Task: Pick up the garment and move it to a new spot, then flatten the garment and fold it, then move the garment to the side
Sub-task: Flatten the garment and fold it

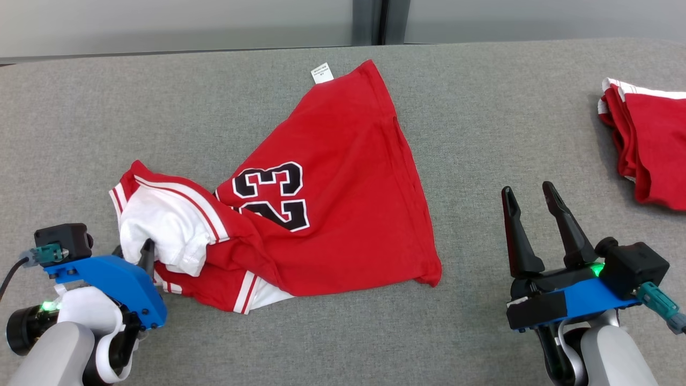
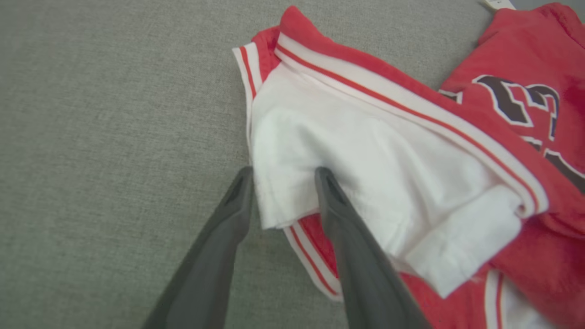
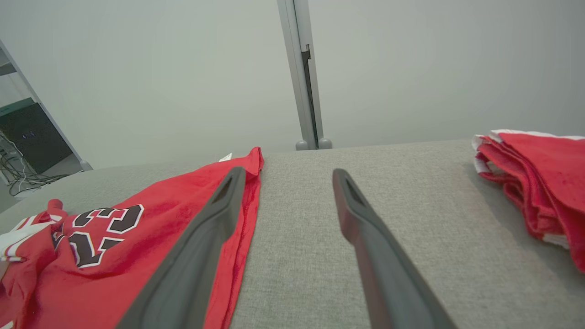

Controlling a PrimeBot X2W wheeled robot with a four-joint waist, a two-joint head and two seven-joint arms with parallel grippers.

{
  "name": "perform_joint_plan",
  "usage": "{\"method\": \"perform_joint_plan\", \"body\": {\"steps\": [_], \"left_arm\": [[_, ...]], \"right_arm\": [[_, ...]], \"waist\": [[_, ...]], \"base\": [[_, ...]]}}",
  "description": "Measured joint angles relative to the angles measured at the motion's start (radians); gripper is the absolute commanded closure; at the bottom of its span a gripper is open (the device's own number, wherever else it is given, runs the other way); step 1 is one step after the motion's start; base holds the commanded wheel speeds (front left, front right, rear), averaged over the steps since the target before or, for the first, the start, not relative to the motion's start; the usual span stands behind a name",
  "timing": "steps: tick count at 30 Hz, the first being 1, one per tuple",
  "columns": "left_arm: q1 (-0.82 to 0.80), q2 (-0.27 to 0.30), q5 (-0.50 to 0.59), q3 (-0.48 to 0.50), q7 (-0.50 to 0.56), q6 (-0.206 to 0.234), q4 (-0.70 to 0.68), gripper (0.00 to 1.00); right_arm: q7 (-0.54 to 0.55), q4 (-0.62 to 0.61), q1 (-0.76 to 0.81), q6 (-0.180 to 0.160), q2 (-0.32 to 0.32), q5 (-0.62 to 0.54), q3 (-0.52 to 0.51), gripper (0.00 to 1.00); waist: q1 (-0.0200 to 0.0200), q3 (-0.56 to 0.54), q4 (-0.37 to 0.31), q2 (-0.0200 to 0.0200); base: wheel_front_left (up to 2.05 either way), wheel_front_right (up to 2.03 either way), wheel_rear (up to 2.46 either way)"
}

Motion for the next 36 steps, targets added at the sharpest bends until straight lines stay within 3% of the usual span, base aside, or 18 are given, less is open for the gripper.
{"method": "perform_joint_plan", "body": {"steps": [1,2,11,15,22,28,29,30,36], "left_arm": [[0.000,0.001,-0.003,-0.001,0.007,-0.001,-0.004,0.61],[0.000,0.003,-0.004,-0.002,0.010,-0.001,-0.008,1.00],[0.005,0.005,-0.005,-0.004,-0.003,-0.002,-0.040,1.00],[0.040,0.015,-0.014,0.012,-0.013,0.017,-0.100,1.00],[0.195,0.092,-0.013,0.045,0.031,0.119,-0.229,1.00],[0.233,0.120,0.020,0.032,0.067,0.181,-0.217,1.00],[0.232,0.117,0.026,0.024,0.070,0.185,-0.201,0.77],[0.232,0.112,0.039,0.023,0.052,0.194,-0.187,0.00],[0.213,0.033,0.050,0.038,-0.075,0.197,-0.134,0.00]], "right_arm": [[-0.001,0.001,-0.001,0.000,0.000,0.000,0.000,0.00],[-0.002,0.002,-0.002,0.000,0.000,0.002,0.001,0.00],[-0.002,0.009,-0.002,0.000,0.000,0.003,0.004,0.00],[-0.002,0.010,-0.002,0.000,0.000,-0.002,0.000,0.00],[0.004,0.007,0.014,0.000,0.000,-0.002,-0.011,0.00],[0.011,0.003,0.012,0.000,0.000,-0.003,-0.005,0.00],[0.011,0.003,0.012,0.000,0.000,-0.003,-0.002,0.00],[0.011,0.005,0.012,0.000,0.000,-0.003,-0.001,0.00],[0.013,0.009,0.015,0.000,0.000,-0.004,-0.012,0.00]], "waist": [[0.0000,0.000,0.000,0.0000],[0.0000,0.000,0.001,0.0000],[0.0000,-0.013,0.016,0.0000],[0.0000,-0.027,0.029,0.0000],[0.0000,-0.047,0.061,0.0000],[-0.0001,-0.054,0.080,-0.0001],[0.0000,-0.055,0.080,-0.0001],[0.0000,-0.057,0.080,0.0000],[0.0000,-0.087,0.078,-0.0001]], "base": [[0.00,0.00,0.00],[0.00,0.00,0.00],[0.00,0.00,0.00],[0.00,0.00,0.00],[0.00,0.00,0.00],[0.00,0.00,0.00],[0.00,0.00,0.00],[0.00,0.00,0.00],[0.00,0.00,0.00]]}}
